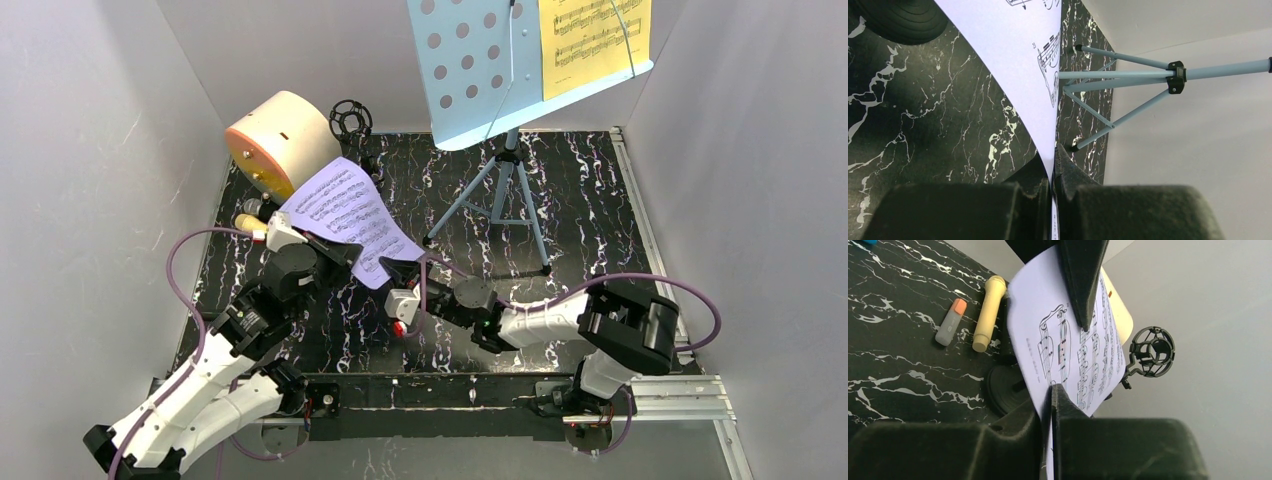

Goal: Pack up the instrument practice props
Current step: Place the sheet music at the center of the board.

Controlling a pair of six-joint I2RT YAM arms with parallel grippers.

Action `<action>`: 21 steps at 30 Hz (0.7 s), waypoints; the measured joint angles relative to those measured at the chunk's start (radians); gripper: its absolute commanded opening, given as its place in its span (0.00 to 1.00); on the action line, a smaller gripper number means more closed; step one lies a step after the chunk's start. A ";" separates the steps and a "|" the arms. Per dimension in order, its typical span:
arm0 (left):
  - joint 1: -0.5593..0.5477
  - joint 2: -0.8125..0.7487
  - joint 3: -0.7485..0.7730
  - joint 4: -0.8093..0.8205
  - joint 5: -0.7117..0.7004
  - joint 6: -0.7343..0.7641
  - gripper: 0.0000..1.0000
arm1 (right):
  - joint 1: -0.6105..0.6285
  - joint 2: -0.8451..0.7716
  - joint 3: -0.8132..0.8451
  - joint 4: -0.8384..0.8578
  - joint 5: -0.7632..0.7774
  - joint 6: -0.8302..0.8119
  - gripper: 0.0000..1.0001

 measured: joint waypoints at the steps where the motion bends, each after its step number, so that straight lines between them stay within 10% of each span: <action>1: 0.000 -0.006 -0.001 -0.005 -0.003 0.000 0.03 | 0.002 -0.004 0.000 -0.006 0.000 -0.003 0.05; 10: 0.000 -0.037 0.001 -0.051 -0.068 0.046 0.53 | 0.026 -0.158 -0.052 -0.126 -0.014 -0.019 0.01; 21: 0.000 -0.090 0.135 -0.123 -0.312 0.397 0.78 | 0.087 -0.370 -0.149 -0.527 -0.080 -0.029 0.01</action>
